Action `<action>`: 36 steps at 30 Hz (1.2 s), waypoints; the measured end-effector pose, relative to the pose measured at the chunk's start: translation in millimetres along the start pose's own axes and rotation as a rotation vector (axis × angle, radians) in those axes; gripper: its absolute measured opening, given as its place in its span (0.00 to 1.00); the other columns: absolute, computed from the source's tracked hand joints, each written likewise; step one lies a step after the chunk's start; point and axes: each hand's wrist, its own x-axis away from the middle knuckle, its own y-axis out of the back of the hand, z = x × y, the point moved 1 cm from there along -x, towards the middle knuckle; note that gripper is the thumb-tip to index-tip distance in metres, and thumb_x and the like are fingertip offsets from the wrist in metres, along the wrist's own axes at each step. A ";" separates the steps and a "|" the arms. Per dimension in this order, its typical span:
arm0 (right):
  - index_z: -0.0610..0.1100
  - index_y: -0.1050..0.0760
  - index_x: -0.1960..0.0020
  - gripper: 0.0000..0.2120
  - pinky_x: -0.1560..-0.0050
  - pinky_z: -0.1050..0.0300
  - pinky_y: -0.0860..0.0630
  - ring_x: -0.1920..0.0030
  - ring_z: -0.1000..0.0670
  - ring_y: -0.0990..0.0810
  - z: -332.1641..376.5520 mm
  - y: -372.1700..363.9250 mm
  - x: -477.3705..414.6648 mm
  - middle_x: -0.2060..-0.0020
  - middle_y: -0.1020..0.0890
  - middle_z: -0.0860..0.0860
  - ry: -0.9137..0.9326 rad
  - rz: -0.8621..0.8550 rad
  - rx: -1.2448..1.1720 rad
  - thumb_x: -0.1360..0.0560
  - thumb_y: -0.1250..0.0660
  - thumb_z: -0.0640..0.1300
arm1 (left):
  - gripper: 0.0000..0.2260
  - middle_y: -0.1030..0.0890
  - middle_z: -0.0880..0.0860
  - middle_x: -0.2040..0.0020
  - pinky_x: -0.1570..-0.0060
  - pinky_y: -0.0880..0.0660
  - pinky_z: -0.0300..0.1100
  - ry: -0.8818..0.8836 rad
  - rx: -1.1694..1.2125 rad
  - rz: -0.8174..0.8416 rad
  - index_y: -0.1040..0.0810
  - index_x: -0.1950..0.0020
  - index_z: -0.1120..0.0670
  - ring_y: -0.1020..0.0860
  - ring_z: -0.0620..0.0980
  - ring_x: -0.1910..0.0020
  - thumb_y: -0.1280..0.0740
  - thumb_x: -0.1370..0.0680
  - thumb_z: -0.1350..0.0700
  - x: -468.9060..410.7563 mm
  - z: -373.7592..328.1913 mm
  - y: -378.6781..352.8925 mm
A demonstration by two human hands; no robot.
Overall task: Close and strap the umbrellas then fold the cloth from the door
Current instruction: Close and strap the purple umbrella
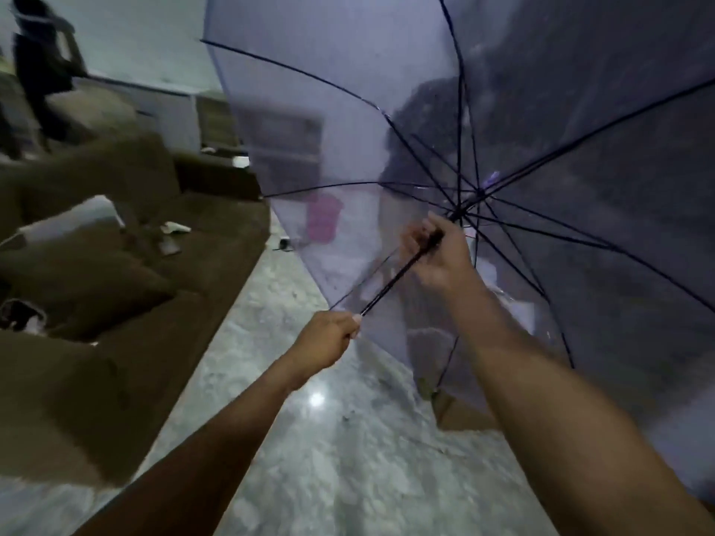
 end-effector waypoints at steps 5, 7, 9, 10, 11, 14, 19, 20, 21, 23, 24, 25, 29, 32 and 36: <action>0.44 0.29 0.64 0.19 0.71 0.63 0.26 0.73 0.51 0.24 59.1 39.8 61.2 0.74 0.23 0.50 0.198 -0.350 -0.088 0.17 0.41 0.51 | 0.22 0.40 0.50 0.80 0.80 0.49 0.34 0.096 0.062 0.329 0.37 0.70 0.54 0.44 0.45 0.83 0.41 0.16 0.51 0.1 -38.4 -61.9; 0.44 0.28 0.64 0.21 0.72 0.63 0.27 0.75 0.52 0.25 77.6 62.7 95.5 0.75 0.24 0.50 0.255 -0.427 -0.087 0.16 0.43 0.53 | 0.23 0.39 0.48 0.81 0.82 0.49 0.35 0.086 0.079 0.454 0.38 0.70 0.54 0.43 0.44 0.84 0.42 0.15 0.50 11.9 -49.3 -94.8; 0.43 0.27 0.63 0.21 0.71 0.62 0.25 0.73 0.52 0.24 100.8 87.0 134.8 0.73 0.22 0.50 0.317 -0.490 -0.073 0.16 0.43 0.52 | 0.23 0.39 0.46 0.83 0.83 0.48 0.33 0.046 0.071 0.547 0.38 0.70 0.54 0.43 0.42 0.85 0.43 0.15 0.52 27.0 -58.0 -128.6; 0.42 0.27 0.62 0.20 0.71 0.62 0.24 0.72 0.52 0.23 114.2 100.1 156.0 0.72 0.21 0.49 0.342 -0.521 -0.071 0.16 0.43 0.51 | 0.22 0.38 0.45 0.83 0.84 0.48 0.31 0.041 0.068 0.572 0.38 0.70 0.54 0.43 0.42 0.86 0.42 0.15 0.53 35.8 -62.3 -143.6; 0.42 0.26 0.62 0.20 0.72 0.63 0.24 0.72 0.52 0.22 127.8 112.7 177.2 0.72 0.20 0.48 0.359 -0.556 -0.070 0.16 0.43 0.50 | 0.22 0.38 0.45 0.83 0.83 0.47 0.30 0.035 0.056 0.602 0.38 0.70 0.54 0.42 0.41 0.86 0.42 0.15 0.53 42.9 -64.9 -158.2; 0.42 0.28 0.63 0.20 0.77 0.66 0.27 0.78 0.53 0.24 162.2 148.7 238.0 0.76 0.22 0.49 0.408 -0.663 -0.096 0.16 0.41 0.50 | 0.22 0.39 0.45 0.81 0.78 0.48 0.35 -0.039 -0.031 0.732 0.38 0.69 0.52 0.43 0.44 0.82 0.41 0.15 0.51 70.8 -78.9 -198.9; 0.46 0.36 0.65 0.21 0.84 0.66 0.47 0.86 0.57 0.44 204.0 198.3 335.6 0.84 0.41 0.55 0.602 -0.734 -0.166 0.15 0.46 0.50 | 0.21 0.37 0.44 0.82 0.81 0.46 0.35 -0.149 -0.068 0.916 0.37 0.68 0.52 0.41 0.41 0.84 0.42 0.15 0.52 134.5 -121.1 -270.0; 0.46 0.36 0.65 0.21 0.84 0.66 0.48 0.86 0.57 0.45 211.0 206.4 356.5 0.84 0.42 0.55 0.631 -0.751 -0.165 0.15 0.46 0.50 | 0.21 0.36 0.44 0.82 0.82 0.46 0.34 -0.155 -0.079 0.941 0.37 0.69 0.52 0.40 0.40 0.85 0.42 0.15 0.52 148.0 -126.4 -284.7; 0.45 0.36 0.65 0.21 0.83 0.66 0.50 0.86 0.57 0.46 217.5 214.5 377.8 0.84 0.43 0.55 0.661 -0.765 -0.166 0.15 0.46 0.51 | 0.22 0.37 0.44 0.82 0.81 0.47 0.33 -0.164 -0.085 0.979 0.37 0.69 0.52 0.40 0.41 0.84 0.42 0.15 0.51 158.9 -127.8 -301.0; 0.45 0.36 0.65 0.21 0.82 0.65 0.51 0.86 0.57 0.46 227.4 228.6 421.6 0.83 0.42 0.55 0.731 -0.801 -0.187 0.15 0.45 0.51 | 0.22 0.40 0.48 0.78 0.78 0.48 0.33 -0.168 -0.081 1.066 0.39 0.69 0.51 0.43 0.44 0.81 0.41 0.15 0.49 181.8 -126.3 -333.3; 0.45 0.37 0.65 0.21 0.82 0.65 0.51 0.85 0.57 0.46 230.2 235.0 441.7 0.83 0.42 0.55 0.762 -0.826 -0.190 0.15 0.45 0.51 | 0.22 0.41 0.49 0.76 0.77 0.48 0.33 -0.156 -0.082 1.093 0.39 0.69 0.50 0.44 0.45 0.80 0.41 0.16 0.48 194.6 -126.4 -347.5; 0.45 0.38 0.65 0.21 0.83 0.65 0.51 0.85 0.57 0.46 231.2 240.7 459.5 0.83 0.42 0.55 0.785 -0.847 -0.183 0.15 0.45 0.51 | 0.22 0.42 0.49 0.75 0.77 0.48 0.32 -0.148 -0.082 1.115 0.39 0.69 0.50 0.44 0.45 0.79 0.41 0.16 0.48 206.7 -126.2 -362.1; 0.46 0.39 0.64 0.19 0.86 0.65 0.48 0.85 0.58 0.45 212.9 257.3 500.5 0.83 0.42 0.55 0.763 -0.871 -0.176 0.16 0.42 0.50 | 0.21 0.42 0.47 0.75 0.78 0.46 0.31 -0.118 -0.035 1.217 0.39 0.68 0.49 0.45 0.44 0.80 0.42 0.15 0.47 261.4 -139.8 -416.1; 0.45 0.38 0.65 0.19 0.86 0.66 0.45 0.85 0.57 0.44 192.7 267.3 520.2 0.81 0.40 0.53 0.708 -0.865 -0.198 0.16 0.42 0.46 | 0.21 0.40 0.47 0.77 0.79 0.43 0.33 -0.148 -0.063 1.225 0.39 0.68 0.49 0.43 0.45 0.81 0.43 0.15 0.46 289.8 -145.5 -445.0; 0.47 0.42 0.66 0.21 0.85 0.67 0.50 0.84 0.56 0.48 185.7 287.6 559.5 0.81 0.44 0.54 0.709 -0.897 -0.248 0.16 0.42 0.48 | 0.21 0.39 0.47 0.77 0.79 0.41 0.34 -0.194 -0.112 1.248 0.36 0.68 0.50 0.42 0.45 0.80 0.42 0.15 0.46 324.9 -139.9 -463.7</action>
